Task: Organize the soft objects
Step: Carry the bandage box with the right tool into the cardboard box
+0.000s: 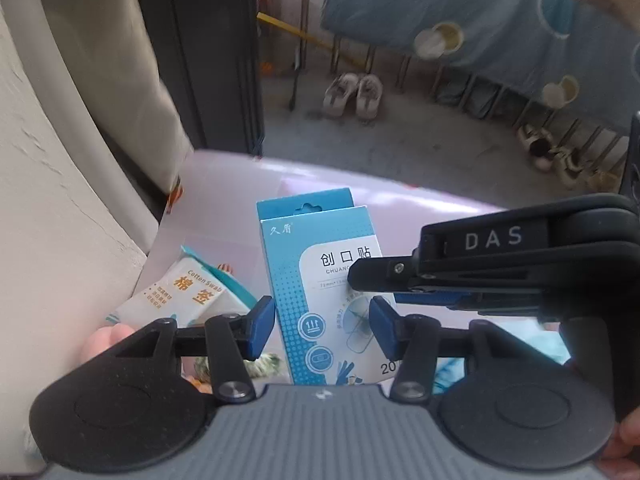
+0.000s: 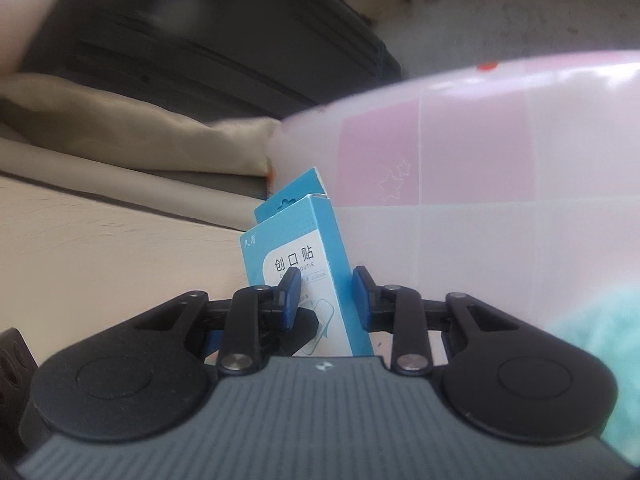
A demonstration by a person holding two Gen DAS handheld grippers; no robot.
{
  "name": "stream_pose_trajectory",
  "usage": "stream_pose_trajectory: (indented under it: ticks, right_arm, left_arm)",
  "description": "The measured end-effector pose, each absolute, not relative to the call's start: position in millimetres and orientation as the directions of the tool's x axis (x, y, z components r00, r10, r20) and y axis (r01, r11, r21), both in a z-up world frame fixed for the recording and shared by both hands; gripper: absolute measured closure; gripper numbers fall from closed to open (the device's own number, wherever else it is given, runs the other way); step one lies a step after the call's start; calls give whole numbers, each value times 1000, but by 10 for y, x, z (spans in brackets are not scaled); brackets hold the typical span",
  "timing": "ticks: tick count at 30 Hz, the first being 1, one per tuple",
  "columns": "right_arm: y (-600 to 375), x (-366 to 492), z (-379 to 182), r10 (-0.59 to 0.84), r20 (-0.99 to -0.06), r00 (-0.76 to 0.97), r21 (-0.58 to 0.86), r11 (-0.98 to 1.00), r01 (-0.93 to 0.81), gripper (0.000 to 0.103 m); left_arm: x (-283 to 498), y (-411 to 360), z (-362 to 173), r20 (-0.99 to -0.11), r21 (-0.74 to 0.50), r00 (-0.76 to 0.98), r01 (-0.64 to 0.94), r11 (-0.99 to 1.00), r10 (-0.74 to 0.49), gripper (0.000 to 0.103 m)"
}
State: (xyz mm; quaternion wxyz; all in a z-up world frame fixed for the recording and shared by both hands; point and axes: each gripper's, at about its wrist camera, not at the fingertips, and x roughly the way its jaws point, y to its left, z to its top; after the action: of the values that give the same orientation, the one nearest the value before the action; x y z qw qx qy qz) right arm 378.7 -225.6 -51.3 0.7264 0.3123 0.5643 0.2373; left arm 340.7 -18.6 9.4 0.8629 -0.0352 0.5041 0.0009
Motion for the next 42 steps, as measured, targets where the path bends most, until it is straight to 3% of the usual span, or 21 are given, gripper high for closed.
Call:
stream_pose_trajectory:
  ticks: [9,17,28,35,42]
  right_arm:
    - [-3210,2966,363,683,-615,394,745,667,5,76]
    - [-4538,2075,616,593,-609,527,739,665,106,76]
    - [-6108,1548,8,456,-660,597,717,618,322,76]
    - [-6500,1962,-448,409,-709,574,667,653,359,76]
    - [-6424,2544,-838,343,-765,545,586,723,367,76]
  left_arm:
    - [2707,-900,867,-800,-106,585,86,991,-137,50]
    - [2178,-1991,1056,-778,-123,569,277,953,-265,50]
    - [2096,-3685,692,-818,-111,447,494,862,-362,50]
    - [2575,-4086,157,-859,-123,386,482,868,-336,49]
    - [3059,-4202,-394,-909,-161,293,408,899,-295,39]
